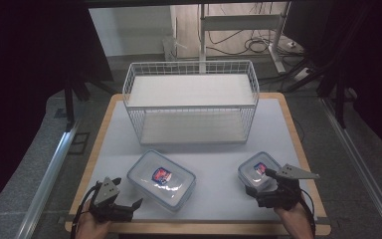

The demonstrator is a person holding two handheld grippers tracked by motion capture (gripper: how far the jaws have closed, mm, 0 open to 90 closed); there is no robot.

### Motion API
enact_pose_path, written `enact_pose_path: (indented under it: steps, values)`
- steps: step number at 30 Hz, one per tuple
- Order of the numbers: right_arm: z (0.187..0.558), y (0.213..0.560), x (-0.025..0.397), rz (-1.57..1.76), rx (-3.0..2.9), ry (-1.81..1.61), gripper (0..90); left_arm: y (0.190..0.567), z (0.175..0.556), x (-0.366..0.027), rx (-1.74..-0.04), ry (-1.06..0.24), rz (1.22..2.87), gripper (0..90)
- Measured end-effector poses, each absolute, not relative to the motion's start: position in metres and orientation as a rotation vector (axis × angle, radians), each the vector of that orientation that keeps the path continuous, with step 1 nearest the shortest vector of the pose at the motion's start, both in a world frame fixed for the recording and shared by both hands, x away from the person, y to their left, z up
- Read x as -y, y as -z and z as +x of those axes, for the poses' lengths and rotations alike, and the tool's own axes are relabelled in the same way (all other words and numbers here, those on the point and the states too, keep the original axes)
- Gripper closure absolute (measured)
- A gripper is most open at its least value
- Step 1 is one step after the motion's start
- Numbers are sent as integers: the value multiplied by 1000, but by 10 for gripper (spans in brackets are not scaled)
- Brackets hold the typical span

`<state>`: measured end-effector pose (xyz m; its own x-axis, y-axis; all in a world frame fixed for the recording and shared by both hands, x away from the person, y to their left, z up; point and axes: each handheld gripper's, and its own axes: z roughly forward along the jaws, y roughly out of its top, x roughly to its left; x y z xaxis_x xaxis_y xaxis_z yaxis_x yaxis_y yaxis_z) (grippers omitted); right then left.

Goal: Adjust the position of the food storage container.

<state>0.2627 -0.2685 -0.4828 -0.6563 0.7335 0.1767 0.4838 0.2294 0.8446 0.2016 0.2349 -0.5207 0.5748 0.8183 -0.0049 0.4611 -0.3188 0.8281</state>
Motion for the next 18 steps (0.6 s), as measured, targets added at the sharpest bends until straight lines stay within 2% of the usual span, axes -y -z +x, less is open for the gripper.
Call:
enact_pose_path:
  steps: [7, 9, 18]
  values:
    - [265, 488, 263, 1072, -2280, -1280, 0, 528, 206, -239, -1053, -516, 1965, 10]
    - [265, 490, 263, 1056, -2293, -1241, 0, 530, 207, -238, -1033, -547, 1993, 7]
    - [264, 491, 258, 1025, -2312, -1227, 0, 531, 208, -241, -1064, -541, 1970, 5]
